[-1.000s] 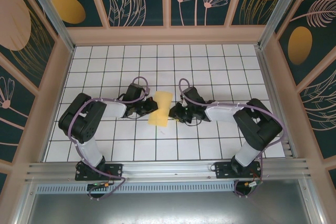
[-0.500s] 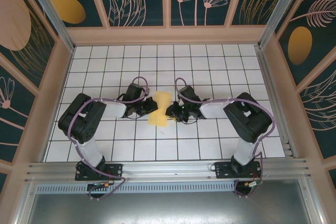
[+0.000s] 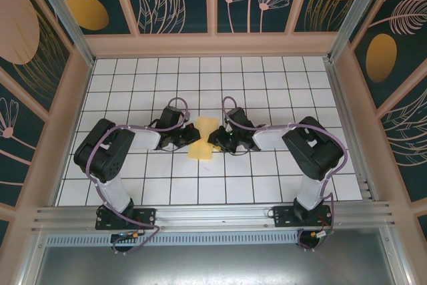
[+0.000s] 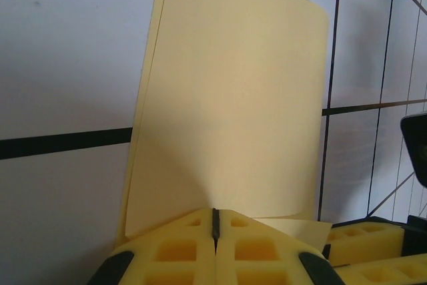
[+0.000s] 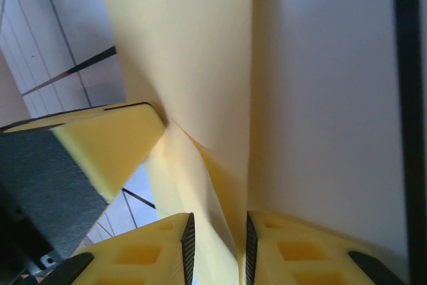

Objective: Fold a paper plane with a square sheet of paper (pick it up from the middle)
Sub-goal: Turn over the paper at the center of the table.

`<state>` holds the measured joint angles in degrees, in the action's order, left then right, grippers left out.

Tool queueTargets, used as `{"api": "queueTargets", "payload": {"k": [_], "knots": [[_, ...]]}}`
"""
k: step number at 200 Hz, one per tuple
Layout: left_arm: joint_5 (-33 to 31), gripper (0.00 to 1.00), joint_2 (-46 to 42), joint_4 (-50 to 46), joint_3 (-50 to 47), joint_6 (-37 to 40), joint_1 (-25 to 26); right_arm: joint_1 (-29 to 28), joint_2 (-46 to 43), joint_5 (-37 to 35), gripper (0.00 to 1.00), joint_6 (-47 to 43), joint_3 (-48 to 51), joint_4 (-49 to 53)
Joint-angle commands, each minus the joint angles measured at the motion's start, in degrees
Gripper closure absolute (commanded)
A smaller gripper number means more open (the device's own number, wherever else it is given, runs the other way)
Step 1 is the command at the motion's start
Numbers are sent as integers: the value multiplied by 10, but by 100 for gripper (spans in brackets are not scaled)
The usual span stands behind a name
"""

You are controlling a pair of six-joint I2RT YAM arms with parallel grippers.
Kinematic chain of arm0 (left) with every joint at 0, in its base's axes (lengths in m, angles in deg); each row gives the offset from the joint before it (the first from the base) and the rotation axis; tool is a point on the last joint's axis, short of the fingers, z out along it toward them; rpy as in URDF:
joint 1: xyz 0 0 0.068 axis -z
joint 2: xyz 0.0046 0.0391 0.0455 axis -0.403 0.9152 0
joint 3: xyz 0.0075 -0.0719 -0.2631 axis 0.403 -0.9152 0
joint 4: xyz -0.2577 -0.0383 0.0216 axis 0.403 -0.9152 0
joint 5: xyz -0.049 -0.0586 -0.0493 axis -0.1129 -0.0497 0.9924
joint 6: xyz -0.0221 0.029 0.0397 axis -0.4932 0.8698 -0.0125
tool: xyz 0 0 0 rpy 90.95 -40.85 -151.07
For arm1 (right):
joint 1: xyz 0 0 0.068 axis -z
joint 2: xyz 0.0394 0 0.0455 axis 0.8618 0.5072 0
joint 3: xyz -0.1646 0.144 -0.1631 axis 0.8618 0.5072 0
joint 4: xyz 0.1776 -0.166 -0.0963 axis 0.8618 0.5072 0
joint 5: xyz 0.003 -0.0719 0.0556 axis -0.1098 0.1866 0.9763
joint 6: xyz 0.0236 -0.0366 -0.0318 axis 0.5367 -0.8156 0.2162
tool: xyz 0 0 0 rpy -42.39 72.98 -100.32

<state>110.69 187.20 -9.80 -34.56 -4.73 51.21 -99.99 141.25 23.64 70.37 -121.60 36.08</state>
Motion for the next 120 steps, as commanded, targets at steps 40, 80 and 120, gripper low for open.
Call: {"api": "queueTargets", "payload": {"k": [40, 80, 120], "knots": [[-13, 93, -23, -21, -1, -14, -2, 4, 9, 22, 73, 26, 26, -101], [-14, 90, -66, -17, -5, -25, -2, 5, 19, 27, 83, 26, 32, -113], [-93, 86, -146, -69, -15, -16, -2, 6, 7, 33, 93, 15, 32, -112]]}}
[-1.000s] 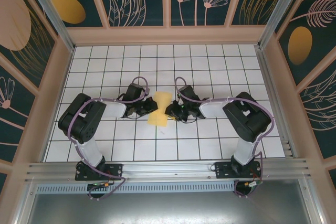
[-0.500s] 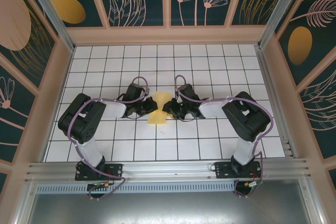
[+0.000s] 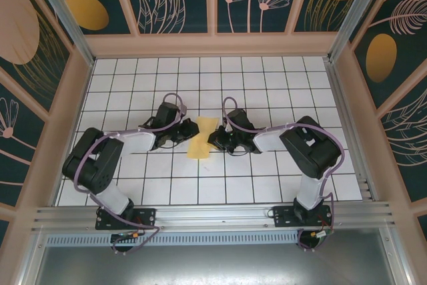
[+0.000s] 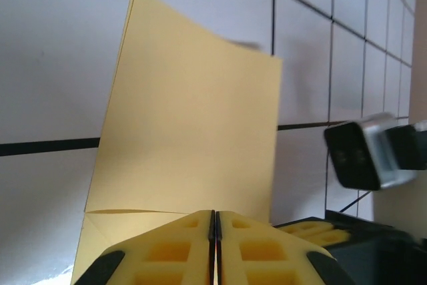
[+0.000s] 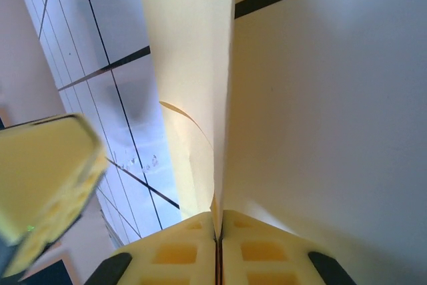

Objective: Fold a paper plane with a square sheet of paper (pick it up from the middle)
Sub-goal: Turn over the paper at the center of the table.

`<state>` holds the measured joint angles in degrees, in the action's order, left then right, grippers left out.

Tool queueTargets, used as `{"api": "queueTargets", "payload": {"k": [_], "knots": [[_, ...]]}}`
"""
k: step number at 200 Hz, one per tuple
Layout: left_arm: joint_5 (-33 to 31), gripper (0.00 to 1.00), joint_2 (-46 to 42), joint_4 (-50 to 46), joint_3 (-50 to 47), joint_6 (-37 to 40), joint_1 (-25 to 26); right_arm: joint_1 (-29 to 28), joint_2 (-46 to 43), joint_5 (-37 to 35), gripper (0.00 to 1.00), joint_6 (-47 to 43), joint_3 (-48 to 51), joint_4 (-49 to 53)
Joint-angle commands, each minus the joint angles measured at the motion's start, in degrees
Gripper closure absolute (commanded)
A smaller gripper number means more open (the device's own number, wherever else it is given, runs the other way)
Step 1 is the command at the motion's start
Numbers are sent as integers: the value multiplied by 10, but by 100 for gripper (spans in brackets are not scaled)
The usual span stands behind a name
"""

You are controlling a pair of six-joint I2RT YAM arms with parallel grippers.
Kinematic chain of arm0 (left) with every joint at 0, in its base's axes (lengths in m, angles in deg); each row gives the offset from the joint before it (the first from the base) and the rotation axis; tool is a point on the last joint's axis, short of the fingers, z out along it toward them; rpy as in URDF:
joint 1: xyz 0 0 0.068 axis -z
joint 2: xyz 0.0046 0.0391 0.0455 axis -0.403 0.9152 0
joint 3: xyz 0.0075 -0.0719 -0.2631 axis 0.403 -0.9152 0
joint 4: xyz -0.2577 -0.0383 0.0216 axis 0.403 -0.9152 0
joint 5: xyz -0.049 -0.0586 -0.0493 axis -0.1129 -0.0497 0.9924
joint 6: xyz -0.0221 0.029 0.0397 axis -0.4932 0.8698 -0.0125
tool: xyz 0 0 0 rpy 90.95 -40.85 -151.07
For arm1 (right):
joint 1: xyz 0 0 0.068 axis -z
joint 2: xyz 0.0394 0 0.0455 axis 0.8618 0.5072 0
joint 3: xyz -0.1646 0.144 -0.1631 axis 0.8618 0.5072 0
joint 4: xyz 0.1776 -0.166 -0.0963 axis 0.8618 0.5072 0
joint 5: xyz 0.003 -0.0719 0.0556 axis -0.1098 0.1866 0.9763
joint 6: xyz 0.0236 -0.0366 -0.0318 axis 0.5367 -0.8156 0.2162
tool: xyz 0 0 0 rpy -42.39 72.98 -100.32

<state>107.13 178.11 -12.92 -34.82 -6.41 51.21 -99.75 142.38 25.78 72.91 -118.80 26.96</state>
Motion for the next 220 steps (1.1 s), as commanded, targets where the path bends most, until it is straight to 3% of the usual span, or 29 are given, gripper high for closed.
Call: {"api": "queueTargets", "payload": {"k": [1, 57, 88, 144, 166, 192, 220], "knots": [[-60, 86, -58, -38, -13, 1, -2, 4, -5, 11, 94, -11, 4, -20], [-174, 81, -231, -54, -72, -17, -2, 4, -81, -45, 100, -84, -34, 115], [-243, 75, -349, -53, -112, -22, -3, 3, -142, -137, 100, -146, -83, 258], [-323, 35, -495, -26, -192, -41, -3, -11, -209, -358, 100, -227, -198, 506], [-352, 25, -535, -24, -218, -51, -3, -49, -180, -497, 100, -234, -274, 634], [-365, 19, -565, -20, -237, -54, -3, -101, -81, -673, 100, -180, -390, 832], [-395, 16, -576, -56, -229, -61, -2, -133, 35, -736, 100, -135, -464, 955]]}}
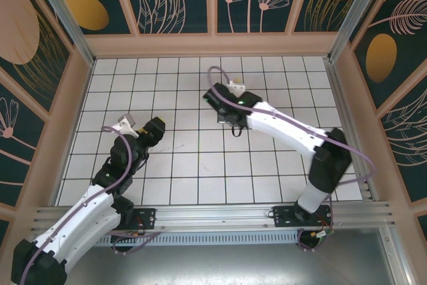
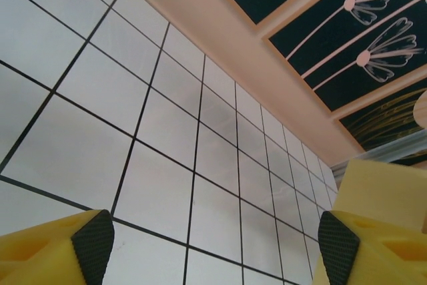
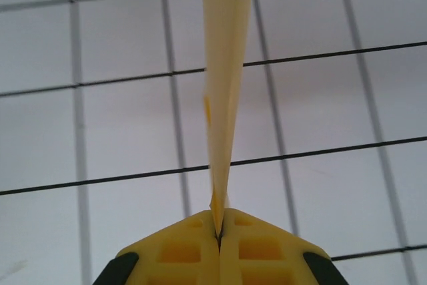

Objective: Fold a paper plane with a square sheet of paper (pick it up from the middle)
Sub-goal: Turn over the paper at the center of the table.

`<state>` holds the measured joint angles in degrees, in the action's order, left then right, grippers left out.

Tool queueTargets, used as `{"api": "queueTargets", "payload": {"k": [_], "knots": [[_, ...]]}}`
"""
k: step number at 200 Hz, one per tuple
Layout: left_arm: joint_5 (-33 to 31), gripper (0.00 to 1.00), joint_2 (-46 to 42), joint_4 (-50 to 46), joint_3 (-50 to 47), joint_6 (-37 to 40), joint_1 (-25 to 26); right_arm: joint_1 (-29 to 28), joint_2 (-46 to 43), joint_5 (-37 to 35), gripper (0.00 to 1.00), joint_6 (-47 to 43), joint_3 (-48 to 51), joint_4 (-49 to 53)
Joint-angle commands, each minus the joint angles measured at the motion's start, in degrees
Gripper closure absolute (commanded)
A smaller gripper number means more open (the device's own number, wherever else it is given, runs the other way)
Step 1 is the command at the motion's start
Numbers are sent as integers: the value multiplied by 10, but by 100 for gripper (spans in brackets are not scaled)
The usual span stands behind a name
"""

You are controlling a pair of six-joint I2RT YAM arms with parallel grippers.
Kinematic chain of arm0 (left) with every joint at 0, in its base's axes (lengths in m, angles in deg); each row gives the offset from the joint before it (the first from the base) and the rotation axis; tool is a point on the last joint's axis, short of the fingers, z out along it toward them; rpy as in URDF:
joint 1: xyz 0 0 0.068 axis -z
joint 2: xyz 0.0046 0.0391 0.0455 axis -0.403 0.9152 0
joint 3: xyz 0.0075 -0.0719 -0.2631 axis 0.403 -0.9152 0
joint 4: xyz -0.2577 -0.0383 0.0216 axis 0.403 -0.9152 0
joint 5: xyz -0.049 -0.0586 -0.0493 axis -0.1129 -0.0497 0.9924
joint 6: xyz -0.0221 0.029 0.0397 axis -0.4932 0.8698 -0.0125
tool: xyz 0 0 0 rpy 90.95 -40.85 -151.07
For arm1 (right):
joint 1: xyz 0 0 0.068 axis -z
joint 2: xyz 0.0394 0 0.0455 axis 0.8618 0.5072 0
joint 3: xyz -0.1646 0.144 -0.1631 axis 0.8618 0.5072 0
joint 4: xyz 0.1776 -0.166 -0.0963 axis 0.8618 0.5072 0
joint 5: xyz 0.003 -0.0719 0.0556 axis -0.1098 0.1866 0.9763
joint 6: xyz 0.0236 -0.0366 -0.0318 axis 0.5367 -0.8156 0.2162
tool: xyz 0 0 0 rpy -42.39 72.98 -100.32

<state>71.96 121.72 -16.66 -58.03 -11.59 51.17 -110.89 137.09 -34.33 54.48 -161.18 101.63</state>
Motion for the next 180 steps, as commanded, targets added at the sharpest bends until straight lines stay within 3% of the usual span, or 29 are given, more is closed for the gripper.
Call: {"api": "queueTargets", "payload": {"k": [1, 16, 36, 80, 109, 126, 139, 156, 180], "knots": [[-45, 16, -14, -21, 4, -9, -2, -23, 92, -137, 100, 53, -42, 212], [-94, 16, -29, -78, 18, -25, -2, -33, 136, -140, 100, 75, -65, 240], [-143, 16, -70, -114, 19, -38, -2, -39, 164, -93, 100, 45, -70, 198], [-153, 16, -129, -114, -8, -41, -2, -42, 218, 48, 100, -15, -82, 85], [-138, 15, -119, -108, 0, -41, -2, -41, 242, 152, 91, -44, -81, 1], [-129, 15, -107, -106, 8, -34, -2, -39, 215, 231, 83, -62, -61, -76], [-123, 15, -97, -106, 13, -28, -2, -31, 167, 276, 69, -54, -19, -140], [-110, 14, -86, -102, 17, -24, -2, -10, 93, 350, 58, -51, 63, -245], [-82, 14, -68, -80, 12, -24, -2, 42, -4, 461, 54, -26, 203, -400]]}}
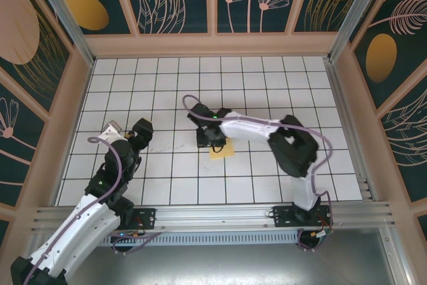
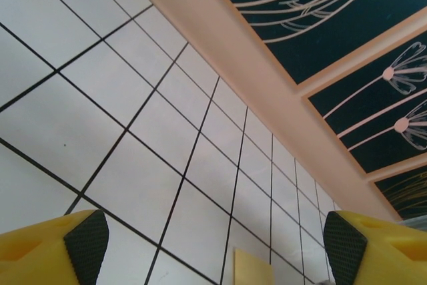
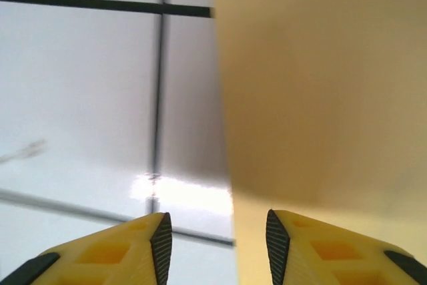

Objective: Fold a paper plane with a square sheet of paper (pick it up from the middle)
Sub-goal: Turn over the paper at the center of the table.

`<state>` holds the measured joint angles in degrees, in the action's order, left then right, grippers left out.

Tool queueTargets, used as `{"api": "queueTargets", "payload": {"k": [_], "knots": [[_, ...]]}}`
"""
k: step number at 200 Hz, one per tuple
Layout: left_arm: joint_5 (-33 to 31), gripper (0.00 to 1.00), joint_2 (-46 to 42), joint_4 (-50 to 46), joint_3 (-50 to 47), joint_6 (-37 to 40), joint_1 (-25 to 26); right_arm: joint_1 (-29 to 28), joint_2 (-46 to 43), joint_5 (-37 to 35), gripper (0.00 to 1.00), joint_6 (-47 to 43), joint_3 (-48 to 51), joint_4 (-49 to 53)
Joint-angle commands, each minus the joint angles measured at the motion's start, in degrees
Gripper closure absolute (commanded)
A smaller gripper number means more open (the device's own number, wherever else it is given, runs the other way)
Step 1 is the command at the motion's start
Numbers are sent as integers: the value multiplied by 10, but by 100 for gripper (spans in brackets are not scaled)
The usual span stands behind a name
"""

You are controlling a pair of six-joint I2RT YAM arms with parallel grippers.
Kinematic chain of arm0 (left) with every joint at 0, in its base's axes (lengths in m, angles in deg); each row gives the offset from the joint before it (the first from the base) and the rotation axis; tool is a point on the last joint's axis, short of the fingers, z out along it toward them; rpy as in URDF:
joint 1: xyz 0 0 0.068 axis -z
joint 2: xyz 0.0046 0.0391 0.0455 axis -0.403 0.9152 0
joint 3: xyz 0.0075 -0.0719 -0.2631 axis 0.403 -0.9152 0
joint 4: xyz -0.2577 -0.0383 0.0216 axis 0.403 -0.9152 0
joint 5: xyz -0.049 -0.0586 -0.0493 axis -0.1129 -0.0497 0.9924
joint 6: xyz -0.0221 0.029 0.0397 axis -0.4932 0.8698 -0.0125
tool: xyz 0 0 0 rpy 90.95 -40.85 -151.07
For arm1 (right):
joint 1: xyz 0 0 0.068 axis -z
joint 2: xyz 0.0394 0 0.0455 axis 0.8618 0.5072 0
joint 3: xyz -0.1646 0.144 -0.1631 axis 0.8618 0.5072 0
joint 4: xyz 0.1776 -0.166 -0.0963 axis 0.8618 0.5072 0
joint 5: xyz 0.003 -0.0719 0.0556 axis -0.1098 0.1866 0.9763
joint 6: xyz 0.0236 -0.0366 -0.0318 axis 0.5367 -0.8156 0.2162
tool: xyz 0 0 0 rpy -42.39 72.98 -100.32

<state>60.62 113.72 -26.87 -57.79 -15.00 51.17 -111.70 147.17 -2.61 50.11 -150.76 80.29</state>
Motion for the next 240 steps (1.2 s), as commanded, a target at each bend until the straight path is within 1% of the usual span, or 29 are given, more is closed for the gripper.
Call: {"api": "queueTargets", "payload": {"k": [1, 14, 28, 44, 82, 96, 124, 145, 163, 183, 200, 209, 225, 232, 240], "knots": [[32, 14, 13, 24, 9, 10, -2, 52, -107, 147, 54, 18, 104, -192], [56, 14, 29, 43, 8, 15, -2, 78, -141, 188, 58, 32, 170, -262], [88, 14, 54, 62, 10, 23, -2, 98, -156, 208, 68, 43, 215, -306], [121, 13, 91, 72, 21, 32, -2, 109, -151, 226, 79, 54, 242, -335], [192, 10, 176, 94, 48, 48, -2, 111, -104, 235, 90, 100, 265, -388], [222, 9, 203, 103, 55, 54, -2, 108, -86, 228, 91, 129, 272, -402], [266, 8, 257, 103, 74, 66, -2, 98, -60, 187, 91, 215, 297, -412], [295, 9, 293, 109, 85, 70, -2, 82, -55, 158, 91, 262, 312, -423], [313, 15, 325, 112, 96, 72, -2, 73, -52, 138, 91, 299, 310, -406], [338, 22, 369, 114, 114, 77, -2, 69, -63, 142, 91, 347, 339, -450], [367, 31, 412, 119, 134, 78, -2, 66, -85, 148, 90, 363, 368, -504], [382, 35, 435, 124, 144, 80, -2, 67, -104, 142, 89, 345, 371, -509], [403, 46, 475, 132, 163, 81, 0, 70, -141, 140, 84, 280, 354, -487], [409, 54, 491, 134, 172, 79, 1, 73, -156, 150, 82, 251, 345, -477], [410, 60, 503, 134, 184, 76, 6, 77, -175, 149, 82, 230, 337, -453]]}}
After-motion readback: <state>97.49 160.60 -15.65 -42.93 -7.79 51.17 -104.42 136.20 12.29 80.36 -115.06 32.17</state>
